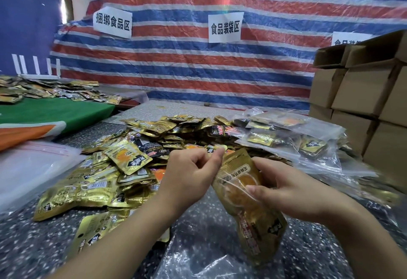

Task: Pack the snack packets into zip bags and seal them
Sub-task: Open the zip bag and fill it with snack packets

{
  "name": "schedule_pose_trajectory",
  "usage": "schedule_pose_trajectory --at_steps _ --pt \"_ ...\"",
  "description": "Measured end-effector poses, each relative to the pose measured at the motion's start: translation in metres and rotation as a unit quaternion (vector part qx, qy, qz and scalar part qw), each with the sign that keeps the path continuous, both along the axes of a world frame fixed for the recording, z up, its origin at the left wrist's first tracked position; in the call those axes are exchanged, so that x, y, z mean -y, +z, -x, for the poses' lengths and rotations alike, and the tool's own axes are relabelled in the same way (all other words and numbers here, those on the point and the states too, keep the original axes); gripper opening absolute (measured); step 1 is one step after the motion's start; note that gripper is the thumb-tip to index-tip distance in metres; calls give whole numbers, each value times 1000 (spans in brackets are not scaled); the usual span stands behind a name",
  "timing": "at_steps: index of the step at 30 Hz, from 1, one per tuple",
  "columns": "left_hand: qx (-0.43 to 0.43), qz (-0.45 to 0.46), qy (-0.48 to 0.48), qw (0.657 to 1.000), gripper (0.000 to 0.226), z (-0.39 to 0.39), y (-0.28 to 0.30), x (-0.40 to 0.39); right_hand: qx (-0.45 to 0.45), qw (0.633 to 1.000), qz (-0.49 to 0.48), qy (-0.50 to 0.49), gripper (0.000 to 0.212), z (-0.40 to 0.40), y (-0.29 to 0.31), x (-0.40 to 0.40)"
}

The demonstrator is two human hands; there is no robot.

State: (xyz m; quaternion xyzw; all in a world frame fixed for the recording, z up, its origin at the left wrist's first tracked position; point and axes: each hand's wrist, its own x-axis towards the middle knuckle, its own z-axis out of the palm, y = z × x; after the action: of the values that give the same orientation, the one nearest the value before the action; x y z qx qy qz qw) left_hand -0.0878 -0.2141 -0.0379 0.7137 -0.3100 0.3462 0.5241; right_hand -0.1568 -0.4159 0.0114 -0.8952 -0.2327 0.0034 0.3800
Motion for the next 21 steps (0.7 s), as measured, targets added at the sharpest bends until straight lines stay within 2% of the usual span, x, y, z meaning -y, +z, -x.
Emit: schedule_pose_trajectory --at_steps 3,6,11,14,16,18,21 --pt "-12 -3 -7 1000 51 3 1 1 -4 999 35 -3 25 1 2 -1" --pt "-20 -8 -38 999 52 5 3 1 -8 995 98 -1 10 1 5 -3" --pt "10 -61 -46 997 54 7 2 4 -3 967 253 12 19 -2 6 -26" --pt "2 -48 -23 999 52 2 4 1 23 978 208 -20 22 -3 3 -26" --pt "-14 -31 3 999 52 -3 4 -2 50 989 133 -51 28 -4 3 -18" --pt "-27 -16 16 999 56 -5 3 -3 38 996 58 -51 28 -2 3 -12" --pt "-58 24 5 998 60 -5 5 -3 76 996 50 -23 17 -1 -1 -8"
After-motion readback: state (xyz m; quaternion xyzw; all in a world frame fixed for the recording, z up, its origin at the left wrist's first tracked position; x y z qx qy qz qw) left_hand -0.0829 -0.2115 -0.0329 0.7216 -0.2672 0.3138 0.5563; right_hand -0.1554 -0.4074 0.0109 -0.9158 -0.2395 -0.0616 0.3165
